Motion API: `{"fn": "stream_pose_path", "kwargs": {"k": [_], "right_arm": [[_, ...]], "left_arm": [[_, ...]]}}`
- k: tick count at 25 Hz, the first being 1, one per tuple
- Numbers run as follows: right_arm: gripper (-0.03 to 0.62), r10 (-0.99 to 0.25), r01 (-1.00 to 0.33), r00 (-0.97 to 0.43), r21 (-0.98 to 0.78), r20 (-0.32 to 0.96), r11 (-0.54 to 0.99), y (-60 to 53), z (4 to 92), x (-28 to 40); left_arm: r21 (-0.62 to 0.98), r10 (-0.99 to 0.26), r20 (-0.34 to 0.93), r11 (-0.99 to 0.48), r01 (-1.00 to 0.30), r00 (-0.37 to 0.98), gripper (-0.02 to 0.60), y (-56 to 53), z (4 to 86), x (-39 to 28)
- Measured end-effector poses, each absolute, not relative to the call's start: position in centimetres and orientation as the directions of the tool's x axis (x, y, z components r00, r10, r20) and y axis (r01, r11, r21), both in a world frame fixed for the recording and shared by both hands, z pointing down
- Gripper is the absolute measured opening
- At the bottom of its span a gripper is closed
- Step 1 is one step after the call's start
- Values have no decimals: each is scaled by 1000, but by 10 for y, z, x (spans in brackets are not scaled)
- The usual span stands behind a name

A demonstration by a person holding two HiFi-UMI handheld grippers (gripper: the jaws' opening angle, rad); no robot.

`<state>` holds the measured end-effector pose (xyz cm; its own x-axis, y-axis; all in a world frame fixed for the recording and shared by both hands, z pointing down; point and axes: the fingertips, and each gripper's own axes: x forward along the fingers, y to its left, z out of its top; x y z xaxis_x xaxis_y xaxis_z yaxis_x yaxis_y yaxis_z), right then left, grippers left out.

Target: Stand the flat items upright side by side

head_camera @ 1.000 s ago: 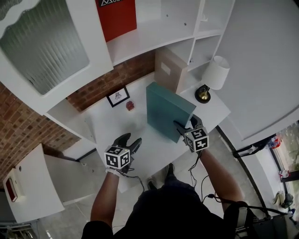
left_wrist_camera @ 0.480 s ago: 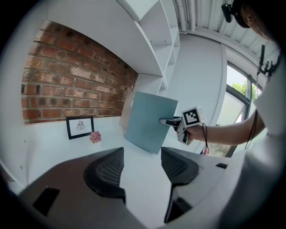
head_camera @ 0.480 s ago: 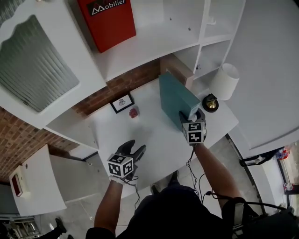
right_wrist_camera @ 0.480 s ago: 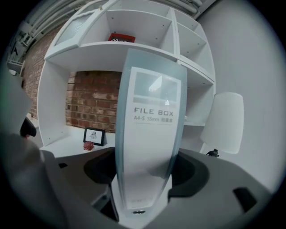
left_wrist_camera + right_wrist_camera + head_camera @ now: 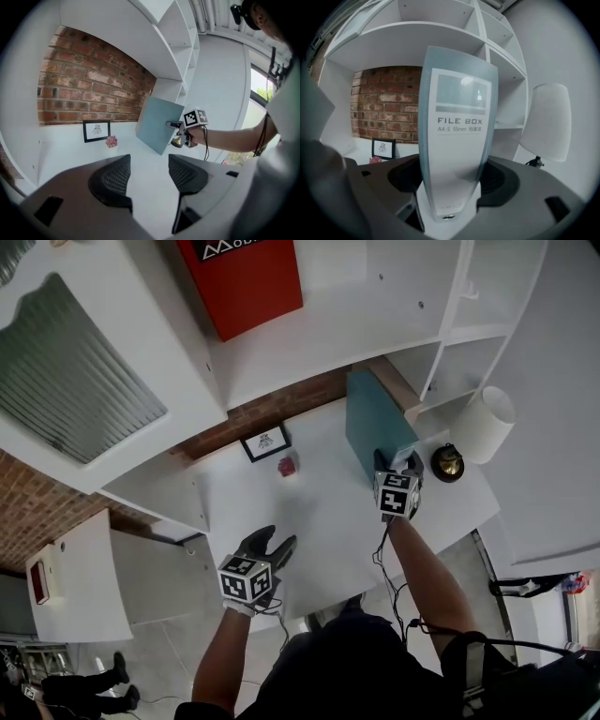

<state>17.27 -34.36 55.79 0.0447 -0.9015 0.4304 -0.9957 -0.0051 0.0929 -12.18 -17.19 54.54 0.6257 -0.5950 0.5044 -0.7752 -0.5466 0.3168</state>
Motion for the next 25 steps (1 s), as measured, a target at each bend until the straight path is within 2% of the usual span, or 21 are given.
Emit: {"fn": "stream_pose_path", "kwargs": {"k": [12,16,25], "right_arm": [[348,-922,-997,3,68,386,26,-341,552,174],[273,-933,-998,10,59,359,12,-306,544,173],[233,-906,-996,-78,6,415,88,-304,565,155]], "left_arm": [[352,-573,500,-550,-757,649,250,-176,553,-103],[362,-555,497,-566,-740,667,250,-177,557,-90],[385,-531,494,-576,-721,688,249,-177,557,-70]]}}
